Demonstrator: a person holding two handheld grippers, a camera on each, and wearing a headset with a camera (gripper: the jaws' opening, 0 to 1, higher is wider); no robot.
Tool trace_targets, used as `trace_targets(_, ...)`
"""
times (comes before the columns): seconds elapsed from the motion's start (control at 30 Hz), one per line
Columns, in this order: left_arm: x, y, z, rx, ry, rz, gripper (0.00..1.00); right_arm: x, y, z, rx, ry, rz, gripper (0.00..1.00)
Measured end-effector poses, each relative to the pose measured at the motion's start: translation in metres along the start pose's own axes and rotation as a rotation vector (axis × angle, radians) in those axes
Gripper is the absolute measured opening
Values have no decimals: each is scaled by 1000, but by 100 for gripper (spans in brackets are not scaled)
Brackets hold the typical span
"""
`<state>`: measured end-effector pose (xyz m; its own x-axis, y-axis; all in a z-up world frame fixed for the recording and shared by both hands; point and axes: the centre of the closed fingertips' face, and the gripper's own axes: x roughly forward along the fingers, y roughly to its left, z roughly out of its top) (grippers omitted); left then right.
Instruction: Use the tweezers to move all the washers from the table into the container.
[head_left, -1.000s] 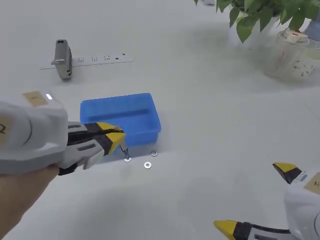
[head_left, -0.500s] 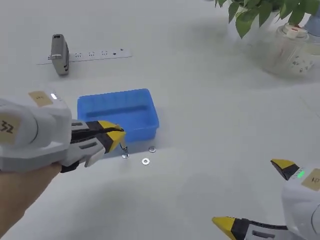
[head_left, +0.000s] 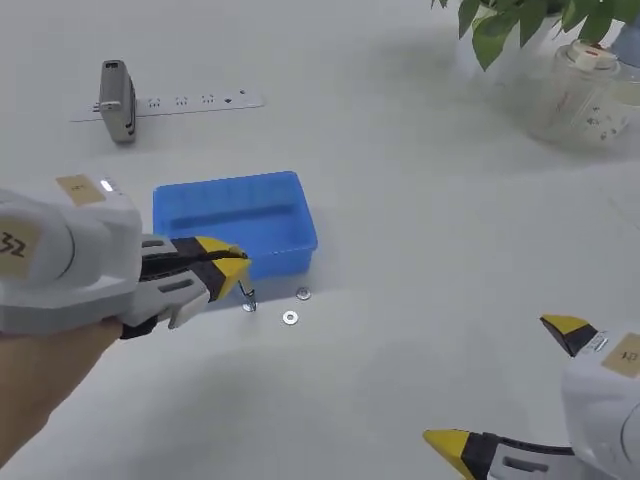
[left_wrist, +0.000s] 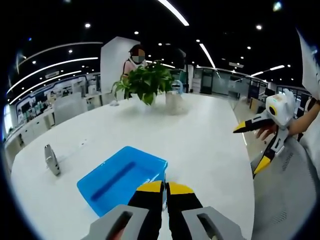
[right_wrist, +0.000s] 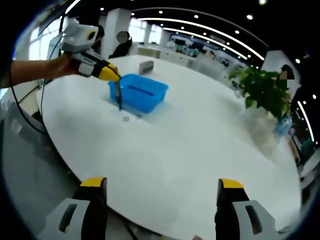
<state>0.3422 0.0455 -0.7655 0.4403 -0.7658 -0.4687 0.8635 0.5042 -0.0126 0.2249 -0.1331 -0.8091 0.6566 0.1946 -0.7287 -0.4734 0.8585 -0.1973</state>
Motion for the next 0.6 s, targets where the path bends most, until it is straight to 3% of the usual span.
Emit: trace_targets(0.6,3,-1,1,13,0,6,0,0,0,-1,-9,8,2,89)
